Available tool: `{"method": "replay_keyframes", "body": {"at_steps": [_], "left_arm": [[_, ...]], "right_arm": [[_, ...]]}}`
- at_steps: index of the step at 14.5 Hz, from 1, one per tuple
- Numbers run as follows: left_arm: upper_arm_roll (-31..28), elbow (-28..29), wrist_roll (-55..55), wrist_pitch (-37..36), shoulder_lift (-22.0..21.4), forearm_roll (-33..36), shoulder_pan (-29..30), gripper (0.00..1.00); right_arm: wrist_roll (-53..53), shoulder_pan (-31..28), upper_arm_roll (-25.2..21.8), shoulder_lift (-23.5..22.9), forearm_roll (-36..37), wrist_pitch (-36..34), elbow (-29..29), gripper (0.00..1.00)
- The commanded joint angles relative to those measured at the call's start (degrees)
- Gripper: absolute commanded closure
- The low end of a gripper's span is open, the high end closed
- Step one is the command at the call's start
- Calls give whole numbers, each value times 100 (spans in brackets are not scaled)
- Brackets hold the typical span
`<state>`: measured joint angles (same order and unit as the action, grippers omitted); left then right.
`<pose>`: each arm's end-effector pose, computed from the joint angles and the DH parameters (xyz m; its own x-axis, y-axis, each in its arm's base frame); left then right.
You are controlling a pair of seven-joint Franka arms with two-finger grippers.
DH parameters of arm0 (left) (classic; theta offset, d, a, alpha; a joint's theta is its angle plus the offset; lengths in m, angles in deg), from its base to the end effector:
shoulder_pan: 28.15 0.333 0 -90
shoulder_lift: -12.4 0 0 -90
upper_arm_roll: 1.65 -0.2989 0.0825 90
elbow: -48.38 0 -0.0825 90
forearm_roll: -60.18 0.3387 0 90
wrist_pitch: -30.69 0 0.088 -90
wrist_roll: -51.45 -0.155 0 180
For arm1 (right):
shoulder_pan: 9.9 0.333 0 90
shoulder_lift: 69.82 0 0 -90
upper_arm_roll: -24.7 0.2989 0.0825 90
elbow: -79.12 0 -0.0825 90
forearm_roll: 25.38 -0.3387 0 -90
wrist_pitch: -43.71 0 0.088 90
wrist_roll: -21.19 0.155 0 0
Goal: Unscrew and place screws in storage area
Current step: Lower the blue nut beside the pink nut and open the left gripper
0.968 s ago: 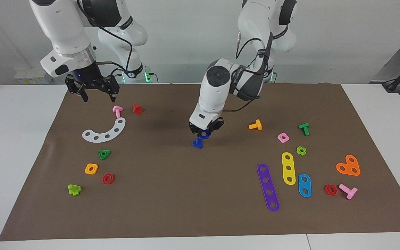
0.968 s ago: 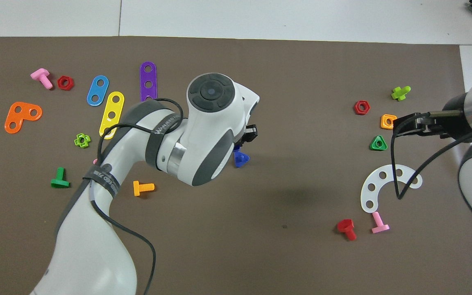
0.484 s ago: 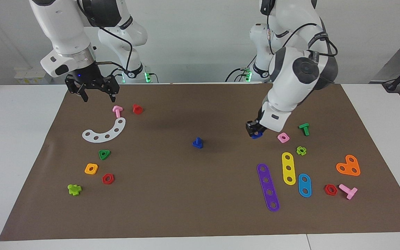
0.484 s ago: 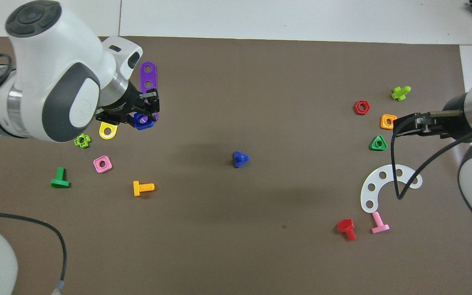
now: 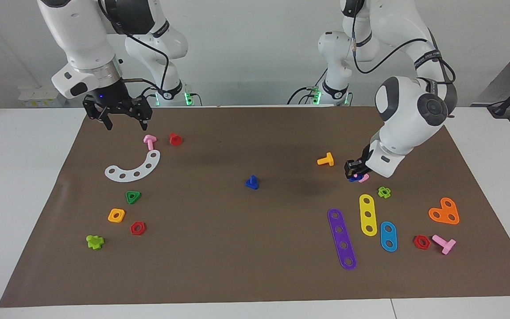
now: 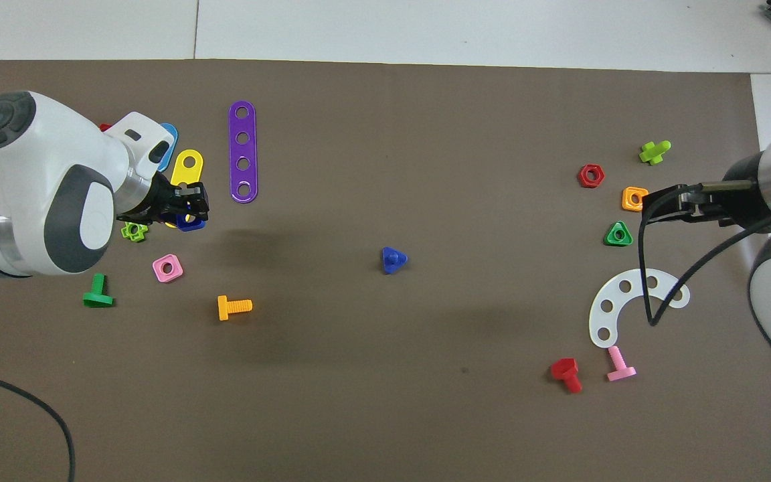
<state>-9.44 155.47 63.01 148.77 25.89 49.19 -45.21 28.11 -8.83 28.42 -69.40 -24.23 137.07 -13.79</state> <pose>0.5547 -0.1115 0.3465 0.9895 0.1258 -0.0719 0.1338 -0.9836 0.1213 0.5111 0.0399 0.5466 0.9992 -0.0360 0.0175 -0.0363 -0.9992 0.0186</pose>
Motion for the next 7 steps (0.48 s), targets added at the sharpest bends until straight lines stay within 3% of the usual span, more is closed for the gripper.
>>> {"method": "replay_keyframes", "body": {"at_steps": [1, 4, 5, 7], "left_arm": [[-3, 672, -40, 539, -365, -70, -122, 100], [-3, 1304, -57, 1303, -356, -70, -210, 100], [-3, 1331, -57, 1383, -321, -70, -219, 93], [-3, 1288, -57, 1410, -303, -70, -210, 31]], "right_arm": [[-156, -80, 23, 143, -133, -1, -139, 0], [-156, -80, 23, 143, -133, -1, -139, 0], [-156, -80, 23, 143, -133, -1, -139, 0], [-156, -80, 23, 143, -133, -1, -139, 0]]}}
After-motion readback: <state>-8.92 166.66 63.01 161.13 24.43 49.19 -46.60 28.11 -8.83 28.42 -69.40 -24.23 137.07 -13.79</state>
